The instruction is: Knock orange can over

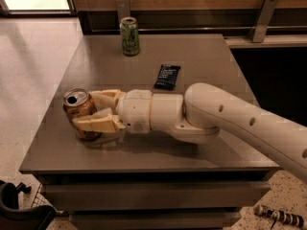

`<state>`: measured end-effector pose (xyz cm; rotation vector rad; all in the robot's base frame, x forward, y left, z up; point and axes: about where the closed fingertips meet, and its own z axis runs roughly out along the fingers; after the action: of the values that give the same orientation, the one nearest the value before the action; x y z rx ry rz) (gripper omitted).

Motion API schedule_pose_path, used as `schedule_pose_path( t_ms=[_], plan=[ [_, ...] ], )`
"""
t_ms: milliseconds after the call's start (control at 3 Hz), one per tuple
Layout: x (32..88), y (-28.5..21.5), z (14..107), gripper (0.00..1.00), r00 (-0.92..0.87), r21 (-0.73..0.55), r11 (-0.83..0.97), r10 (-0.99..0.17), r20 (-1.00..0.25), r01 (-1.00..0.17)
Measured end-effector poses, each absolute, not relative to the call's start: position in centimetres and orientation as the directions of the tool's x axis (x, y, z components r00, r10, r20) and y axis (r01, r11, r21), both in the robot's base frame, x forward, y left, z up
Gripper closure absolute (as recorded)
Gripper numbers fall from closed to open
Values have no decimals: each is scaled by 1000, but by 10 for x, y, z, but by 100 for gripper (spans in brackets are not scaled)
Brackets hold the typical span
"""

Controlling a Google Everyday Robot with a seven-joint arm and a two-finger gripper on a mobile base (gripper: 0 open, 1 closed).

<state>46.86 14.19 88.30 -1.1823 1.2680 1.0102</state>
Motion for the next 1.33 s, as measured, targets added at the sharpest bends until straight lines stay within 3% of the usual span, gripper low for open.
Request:
schedule_pose_path(
  t_ms=[667,1333],
  plan=[
    [477,126,896,100,61,-89,161,-170,-984,-983],
    [488,114,921,100,105,-178,126,-441,-891,-976]
  ],
)
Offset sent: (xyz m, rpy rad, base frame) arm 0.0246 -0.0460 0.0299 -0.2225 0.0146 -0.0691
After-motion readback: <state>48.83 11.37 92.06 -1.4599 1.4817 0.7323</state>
